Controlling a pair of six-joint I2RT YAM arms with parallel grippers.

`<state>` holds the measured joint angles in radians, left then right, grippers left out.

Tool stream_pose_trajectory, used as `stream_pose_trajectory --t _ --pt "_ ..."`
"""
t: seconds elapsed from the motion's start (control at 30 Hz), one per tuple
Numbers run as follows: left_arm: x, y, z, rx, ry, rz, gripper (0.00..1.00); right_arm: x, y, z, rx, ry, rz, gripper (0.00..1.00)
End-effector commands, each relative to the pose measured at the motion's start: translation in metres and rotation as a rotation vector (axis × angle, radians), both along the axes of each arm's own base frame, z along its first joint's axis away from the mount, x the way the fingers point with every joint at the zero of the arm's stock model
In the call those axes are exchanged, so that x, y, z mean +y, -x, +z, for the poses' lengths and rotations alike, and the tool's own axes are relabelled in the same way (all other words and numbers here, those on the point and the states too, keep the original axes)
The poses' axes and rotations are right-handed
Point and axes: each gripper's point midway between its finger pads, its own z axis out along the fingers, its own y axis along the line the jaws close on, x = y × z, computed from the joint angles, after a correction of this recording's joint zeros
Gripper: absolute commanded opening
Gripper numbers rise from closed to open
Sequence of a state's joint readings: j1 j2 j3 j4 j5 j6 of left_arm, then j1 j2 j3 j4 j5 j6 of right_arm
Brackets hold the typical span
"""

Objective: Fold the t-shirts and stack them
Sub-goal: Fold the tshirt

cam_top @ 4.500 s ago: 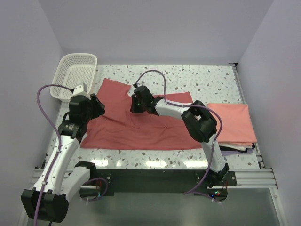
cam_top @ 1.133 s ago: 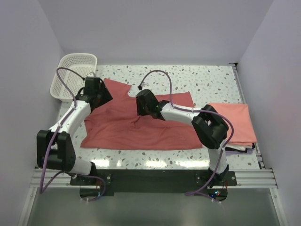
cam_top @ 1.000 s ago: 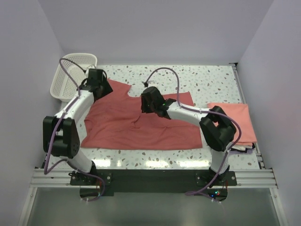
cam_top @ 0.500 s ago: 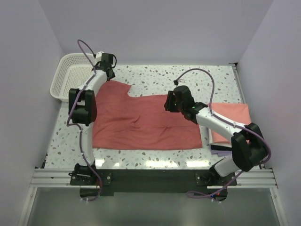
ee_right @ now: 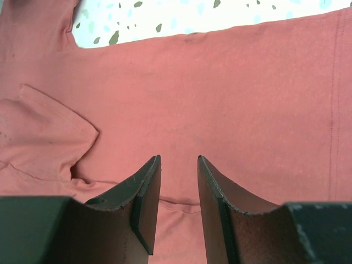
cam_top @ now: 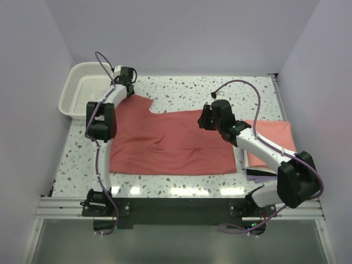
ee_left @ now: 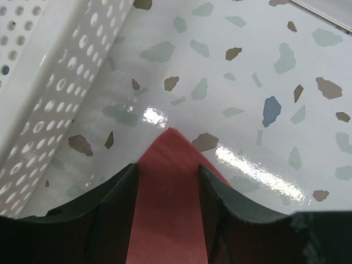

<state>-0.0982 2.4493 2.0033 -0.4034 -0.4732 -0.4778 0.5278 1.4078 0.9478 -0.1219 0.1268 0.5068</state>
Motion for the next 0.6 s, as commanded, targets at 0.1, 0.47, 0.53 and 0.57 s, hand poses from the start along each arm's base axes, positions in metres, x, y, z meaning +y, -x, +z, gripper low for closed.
stream_pose_trajectory --t 0.1,0.47,0.53,0.57 --pt "0.001 -0.026 0.014 -0.087 0.04 -0.018 0.44 0.0 -0.009 0.001 -0.01 -0.007 0.002 0.37" --pt "-0.008 -0.027 0.037 -0.152 0.113 -0.08 0.0 -0.051 -0.053 -0.021 0.082 0.01 -0.171 0.37" --pt "-0.01 -0.029 0.043 -0.174 0.118 -0.095 0.0 -0.064 -0.063 -0.03 0.112 0.01 -0.211 0.37" --pt "-0.013 -0.03 0.051 -0.19 0.131 -0.107 0.0 -0.079 -0.07 -0.032 0.123 0.003 -0.253 0.37"
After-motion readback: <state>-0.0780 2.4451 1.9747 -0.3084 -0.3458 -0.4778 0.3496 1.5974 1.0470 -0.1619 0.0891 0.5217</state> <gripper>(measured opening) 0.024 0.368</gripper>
